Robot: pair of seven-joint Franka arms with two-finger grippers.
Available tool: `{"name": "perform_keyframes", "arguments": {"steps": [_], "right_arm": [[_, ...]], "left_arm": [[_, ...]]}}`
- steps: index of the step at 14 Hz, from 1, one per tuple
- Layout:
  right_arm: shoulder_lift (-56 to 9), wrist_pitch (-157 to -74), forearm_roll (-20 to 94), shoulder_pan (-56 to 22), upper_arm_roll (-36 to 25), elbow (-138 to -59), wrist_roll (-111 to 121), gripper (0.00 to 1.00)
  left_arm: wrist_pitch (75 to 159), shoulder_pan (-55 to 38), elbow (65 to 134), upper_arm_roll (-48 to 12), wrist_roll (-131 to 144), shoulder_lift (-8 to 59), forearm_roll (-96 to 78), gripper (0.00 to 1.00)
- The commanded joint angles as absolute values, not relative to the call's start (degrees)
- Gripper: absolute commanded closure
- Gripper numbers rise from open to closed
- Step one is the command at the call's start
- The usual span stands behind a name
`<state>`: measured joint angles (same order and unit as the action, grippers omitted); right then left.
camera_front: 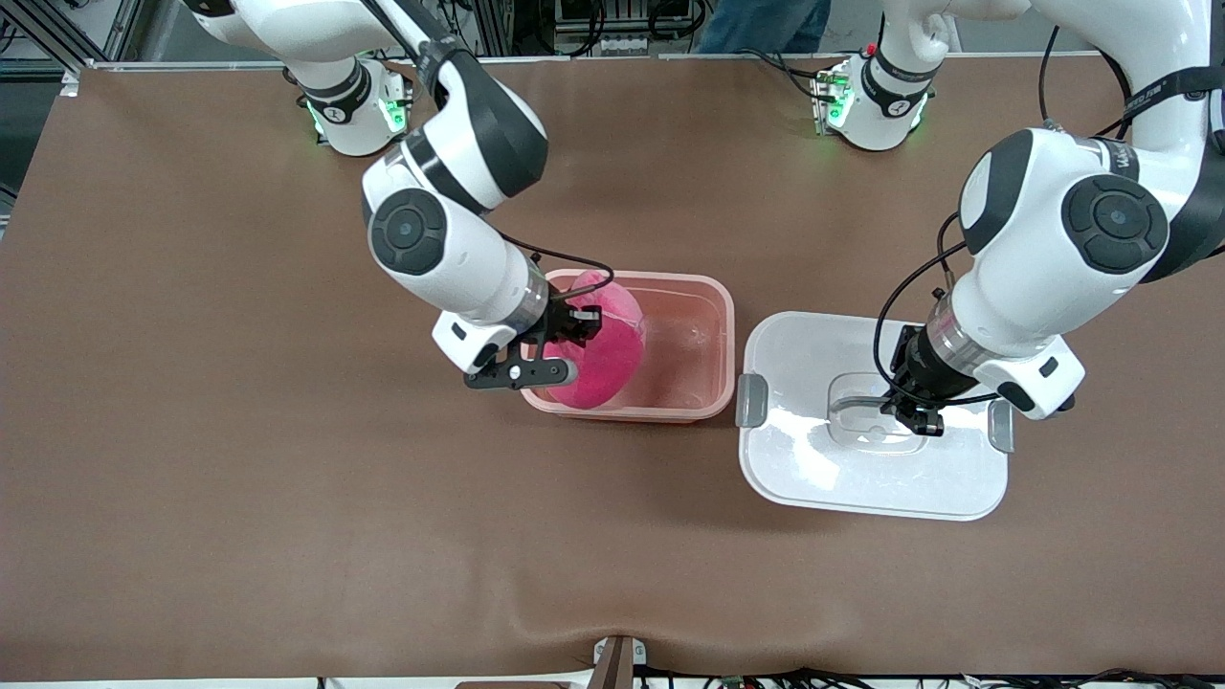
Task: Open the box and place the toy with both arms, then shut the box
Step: 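Lift the lid with the left gripper while the right gripper carries the toy over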
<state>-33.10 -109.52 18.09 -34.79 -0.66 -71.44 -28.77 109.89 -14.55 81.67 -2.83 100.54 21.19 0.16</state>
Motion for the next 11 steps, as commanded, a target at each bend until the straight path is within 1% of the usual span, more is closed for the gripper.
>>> {"name": "perform_keyframes", "arguments": {"steps": [1,5,11], "right_arm": [[-34.3,-109.0,16.8,-35.5,-1.4,-69.3,-30.0,1.00],[-35.3,-109.0,15.2,-36.0,-1.4,-69.7,-30.0,1.00],[-38.1,-110.6,9.1,-37.5,-1.3,-70.7,-30.2,1.00]], "left_arm": [[109.3,-13.0,83.0,-3.3,98.0,20.0,-0.9,1.00],[109.3,-12.1,84.4,-3.3,96.8,19.4,-1.0,1.00],[109.8,-11.6,86.0,-3.3,96.2,18.9,-3.1,1.00]]}}
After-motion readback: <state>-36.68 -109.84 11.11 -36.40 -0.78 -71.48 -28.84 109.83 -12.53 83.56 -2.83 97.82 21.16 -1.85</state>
